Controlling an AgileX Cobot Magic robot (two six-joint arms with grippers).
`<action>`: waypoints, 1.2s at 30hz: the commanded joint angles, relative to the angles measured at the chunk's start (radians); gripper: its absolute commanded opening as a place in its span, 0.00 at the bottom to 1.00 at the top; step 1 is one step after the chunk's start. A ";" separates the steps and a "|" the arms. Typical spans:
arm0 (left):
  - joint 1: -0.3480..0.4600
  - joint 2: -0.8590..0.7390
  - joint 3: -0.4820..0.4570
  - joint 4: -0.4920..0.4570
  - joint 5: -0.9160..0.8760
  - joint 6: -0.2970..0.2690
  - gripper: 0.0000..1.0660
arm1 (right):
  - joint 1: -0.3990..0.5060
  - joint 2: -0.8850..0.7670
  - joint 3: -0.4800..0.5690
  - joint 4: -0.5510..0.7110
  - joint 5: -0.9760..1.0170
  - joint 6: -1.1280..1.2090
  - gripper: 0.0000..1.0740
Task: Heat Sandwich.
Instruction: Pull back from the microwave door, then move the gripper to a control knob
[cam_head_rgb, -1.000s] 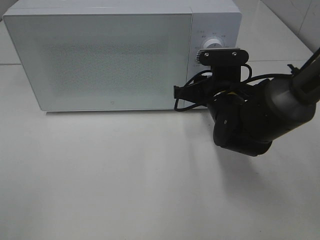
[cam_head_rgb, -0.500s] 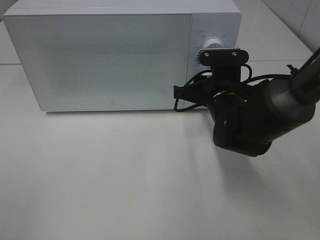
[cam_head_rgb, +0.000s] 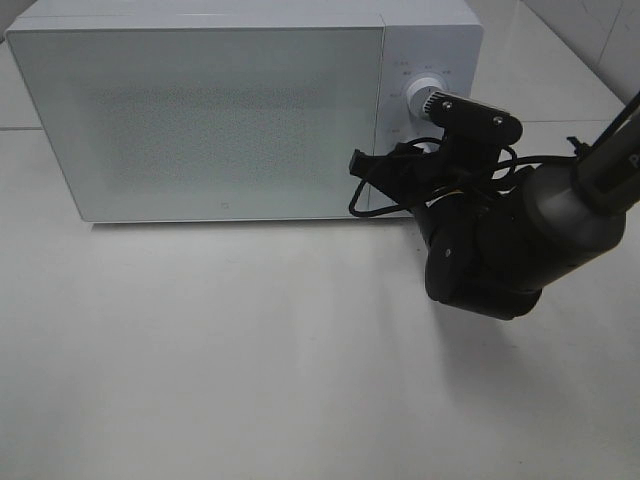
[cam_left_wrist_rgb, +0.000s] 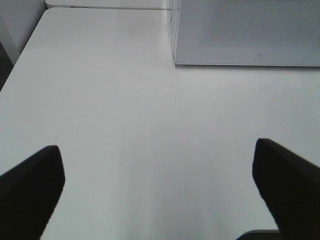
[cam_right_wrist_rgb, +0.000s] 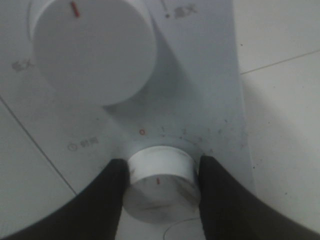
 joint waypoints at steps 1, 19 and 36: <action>0.003 -0.023 0.002 -0.001 -0.013 -0.005 0.92 | -0.006 -0.012 -0.012 -0.002 -0.073 0.200 0.17; 0.003 -0.023 0.002 -0.001 -0.013 -0.005 0.92 | -0.006 -0.012 -0.012 0.000 -0.073 0.763 0.15; 0.003 -0.023 0.002 -0.001 -0.013 -0.005 0.92 | -0.006 -0.012 -0.012 0.047 -0.062 1.203 0.18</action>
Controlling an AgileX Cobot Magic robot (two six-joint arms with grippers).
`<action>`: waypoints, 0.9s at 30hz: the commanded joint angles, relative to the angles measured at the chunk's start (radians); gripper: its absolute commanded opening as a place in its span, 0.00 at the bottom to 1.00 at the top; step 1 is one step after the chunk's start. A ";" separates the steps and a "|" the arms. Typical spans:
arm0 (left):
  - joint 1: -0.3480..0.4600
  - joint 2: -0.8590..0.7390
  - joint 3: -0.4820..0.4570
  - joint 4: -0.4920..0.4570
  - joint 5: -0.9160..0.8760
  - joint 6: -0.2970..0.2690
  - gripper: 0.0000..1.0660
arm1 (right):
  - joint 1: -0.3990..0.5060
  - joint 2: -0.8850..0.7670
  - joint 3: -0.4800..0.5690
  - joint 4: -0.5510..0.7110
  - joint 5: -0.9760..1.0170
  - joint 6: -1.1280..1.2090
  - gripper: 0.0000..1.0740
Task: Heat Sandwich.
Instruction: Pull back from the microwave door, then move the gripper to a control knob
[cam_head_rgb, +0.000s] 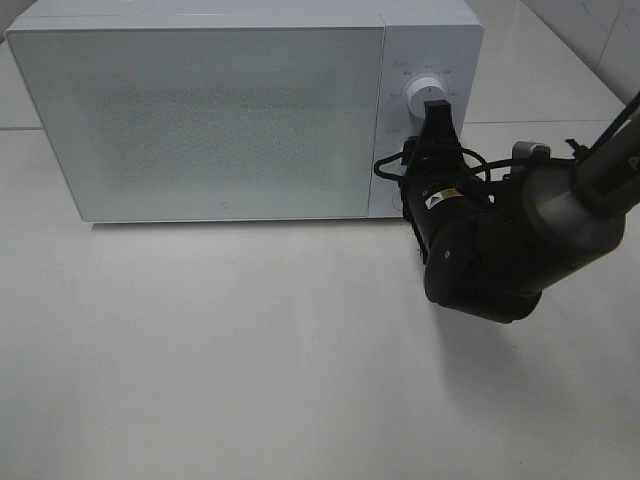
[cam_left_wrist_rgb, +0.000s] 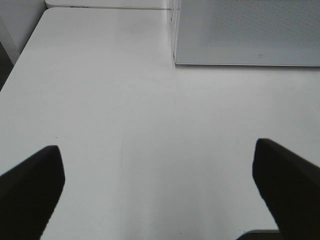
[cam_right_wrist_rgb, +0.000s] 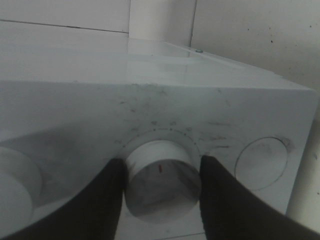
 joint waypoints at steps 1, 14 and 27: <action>0.003 -0.023 0.002 -0.001 -0.013 -0.005 0.92 | -0.010 -0.012 -0.018 0.021 -0.058 0.068 0.18; 0.003 -0.023 0.002 -0.001 -0.013 -0.005 0.92 | -0.010 -0.012 -0.018 0.050 -0.058 0.163 0.20; 0.003 -0.023 0.002 -0.001 -0.013 -0.005 0.92 | -0.010 -0.012 -0.018 0.042 -0.055 0.124 0.26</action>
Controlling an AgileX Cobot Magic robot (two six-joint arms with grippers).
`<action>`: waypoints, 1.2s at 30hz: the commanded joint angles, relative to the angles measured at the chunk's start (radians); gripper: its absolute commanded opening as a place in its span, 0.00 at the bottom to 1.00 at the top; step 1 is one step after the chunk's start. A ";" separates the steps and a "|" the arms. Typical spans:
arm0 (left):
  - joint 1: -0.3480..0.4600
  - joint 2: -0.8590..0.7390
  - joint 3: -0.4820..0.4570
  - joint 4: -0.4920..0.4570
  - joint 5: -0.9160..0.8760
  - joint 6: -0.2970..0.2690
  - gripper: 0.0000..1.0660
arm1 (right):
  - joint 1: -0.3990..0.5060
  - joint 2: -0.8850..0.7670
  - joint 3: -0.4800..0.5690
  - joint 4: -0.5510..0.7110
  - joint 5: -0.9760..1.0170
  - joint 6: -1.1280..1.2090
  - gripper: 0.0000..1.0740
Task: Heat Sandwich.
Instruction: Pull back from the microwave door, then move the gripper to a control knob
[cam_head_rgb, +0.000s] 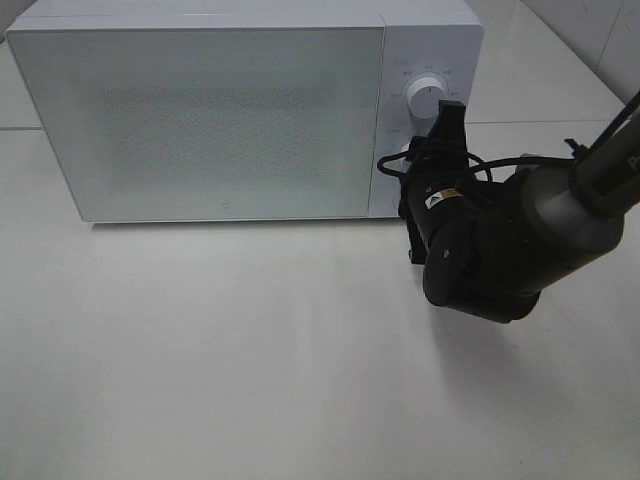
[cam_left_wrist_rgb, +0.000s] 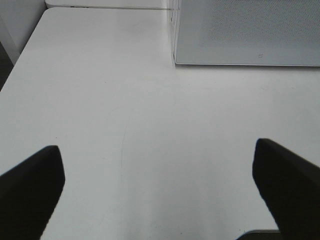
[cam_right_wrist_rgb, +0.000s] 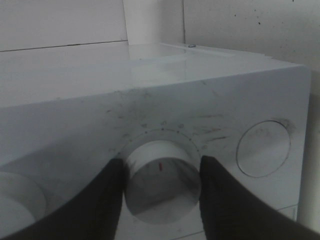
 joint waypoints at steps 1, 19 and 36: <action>0.003 -0.023 0.002 -0.001 -0.013 -0.005 0.92 | -0.012 -0.012 -0.017 0.027 -0.056 -0.021 0.26; 0.003 -0.023 0.002 -0.001 -0.013 -0.005 0.92 | -0.012 -0.012 -0.017 0.028 -0.063 -0.039 0.58; 0.003 -0.023 0.002 -0.001 -0.013 -0.005 0.92 | -0.010 -0.021 -0.005 -0.039 -0.055 -0.036 0.71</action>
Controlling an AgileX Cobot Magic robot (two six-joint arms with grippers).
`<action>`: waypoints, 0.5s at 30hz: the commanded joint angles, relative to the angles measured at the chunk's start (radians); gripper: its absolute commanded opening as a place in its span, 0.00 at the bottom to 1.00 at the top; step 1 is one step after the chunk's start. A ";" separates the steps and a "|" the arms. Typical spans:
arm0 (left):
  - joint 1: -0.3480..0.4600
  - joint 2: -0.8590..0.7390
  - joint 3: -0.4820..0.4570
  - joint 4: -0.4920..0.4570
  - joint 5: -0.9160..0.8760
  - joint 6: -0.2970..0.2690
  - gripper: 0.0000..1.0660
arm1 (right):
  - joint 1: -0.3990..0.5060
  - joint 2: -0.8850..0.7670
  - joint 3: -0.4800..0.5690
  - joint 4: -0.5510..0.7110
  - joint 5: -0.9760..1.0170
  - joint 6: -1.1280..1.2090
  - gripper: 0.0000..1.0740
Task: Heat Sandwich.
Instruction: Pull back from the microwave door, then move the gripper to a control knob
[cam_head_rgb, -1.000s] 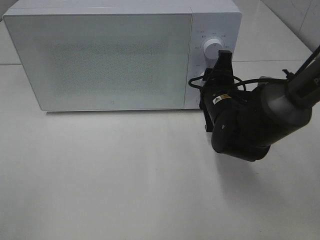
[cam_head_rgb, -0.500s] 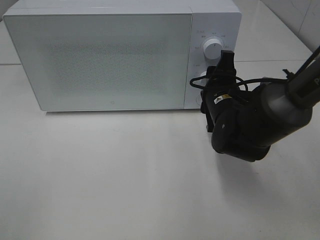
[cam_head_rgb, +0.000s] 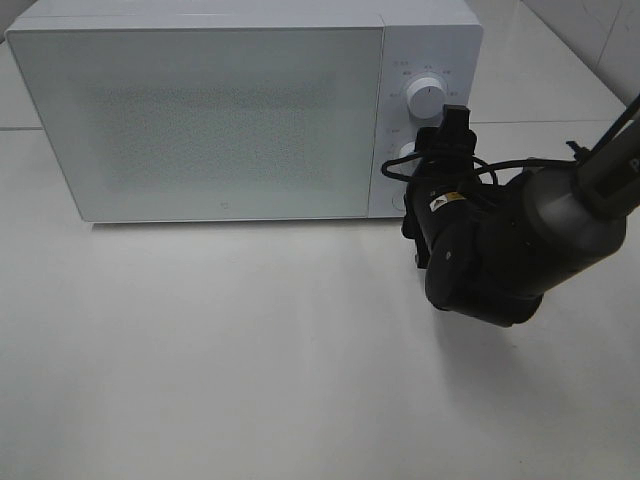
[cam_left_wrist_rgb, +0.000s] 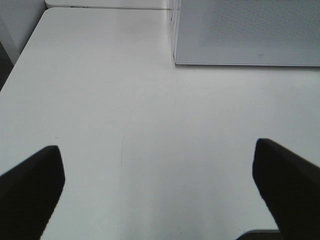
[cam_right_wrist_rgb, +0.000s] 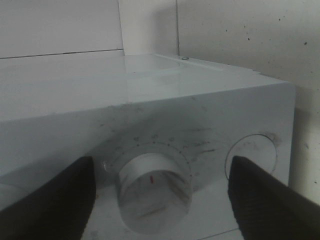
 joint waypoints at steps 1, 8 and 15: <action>0.003 -0.023 0.002 -0.001 -0.013 -0.005 0.92 | -0.010 -0.021 -0.013 -0.066 -0.057 -0.013 0.71; 0.003 -0.023 0.002 -0.001 -0.013 -0.005 0.92 | -0.009 -0.078 0.056 -0.101 -0.017 -0.012 0.71; 0.003 -0.023 0.002 -0.001 -0.013 -0.005 0.92 | -0.009 -0.148 0.144 -0.147 0.042 -0.019 0.71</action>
